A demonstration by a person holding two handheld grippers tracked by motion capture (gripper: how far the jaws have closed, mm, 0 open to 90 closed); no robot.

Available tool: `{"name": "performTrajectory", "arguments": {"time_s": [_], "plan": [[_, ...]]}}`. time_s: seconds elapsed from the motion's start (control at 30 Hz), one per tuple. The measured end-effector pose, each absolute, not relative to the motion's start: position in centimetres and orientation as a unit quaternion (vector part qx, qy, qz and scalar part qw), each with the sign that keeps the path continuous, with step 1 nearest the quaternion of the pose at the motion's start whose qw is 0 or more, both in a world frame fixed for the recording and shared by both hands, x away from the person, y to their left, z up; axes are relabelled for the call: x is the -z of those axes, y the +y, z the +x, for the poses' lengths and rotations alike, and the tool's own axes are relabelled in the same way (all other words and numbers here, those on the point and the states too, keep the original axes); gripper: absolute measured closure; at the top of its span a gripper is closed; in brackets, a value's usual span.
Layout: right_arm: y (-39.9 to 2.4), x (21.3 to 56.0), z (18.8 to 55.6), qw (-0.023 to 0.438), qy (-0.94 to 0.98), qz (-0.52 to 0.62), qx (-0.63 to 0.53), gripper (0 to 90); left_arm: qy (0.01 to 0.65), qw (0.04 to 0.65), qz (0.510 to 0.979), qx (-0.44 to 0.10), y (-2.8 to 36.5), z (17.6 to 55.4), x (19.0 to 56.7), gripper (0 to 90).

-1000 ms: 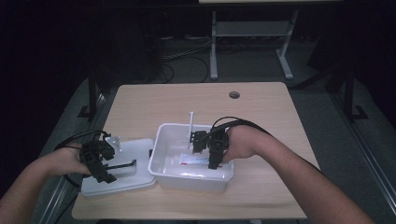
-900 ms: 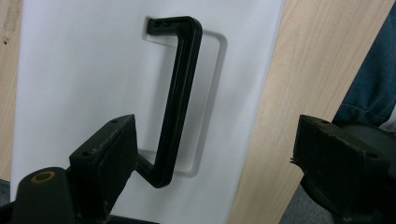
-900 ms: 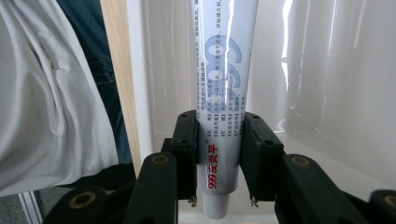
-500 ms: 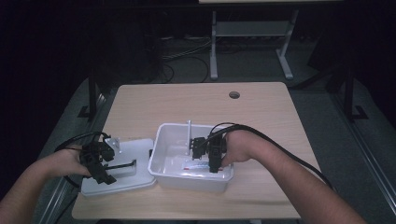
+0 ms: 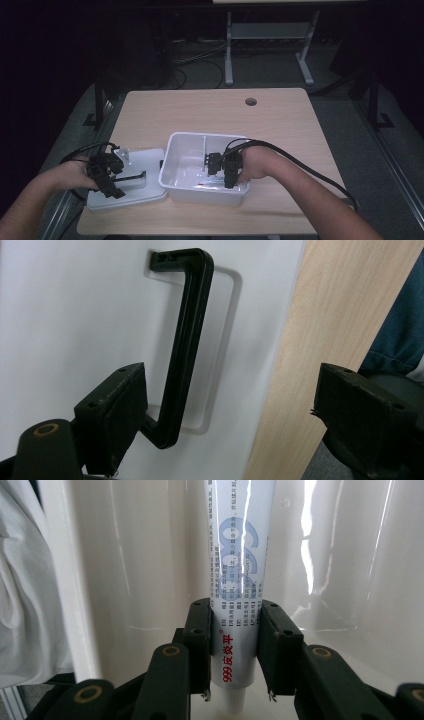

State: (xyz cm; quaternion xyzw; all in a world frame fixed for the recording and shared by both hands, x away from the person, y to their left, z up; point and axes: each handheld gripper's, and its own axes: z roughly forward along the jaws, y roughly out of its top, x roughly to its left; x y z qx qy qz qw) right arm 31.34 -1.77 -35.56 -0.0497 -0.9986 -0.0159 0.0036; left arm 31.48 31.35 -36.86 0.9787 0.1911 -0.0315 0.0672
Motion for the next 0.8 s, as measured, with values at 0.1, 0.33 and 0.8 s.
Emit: {"name": "performTrajectory", "arguments": {"time_s": [0.1,0.33,0.8], "plan": [[-1.7,35.9,31.2,0.001,-0.999,-0.049,0.011,68.1,0.191,0.065,0.979,0.033,31.3,31.5,36.9,13.6],[-1.5,36.5,31.2,-0.001,-0.999,-0.044,0.009,68.1,0.19,0.067,0.979,0.029,31.3,31.5,36.8,13.6],[-1.7,37.2,31.5,0.009,-0.999,-0.051,0.008,68.0,0.189,0.068,0.979,0.032,31.2,31.6,37.0,13.6]]}}
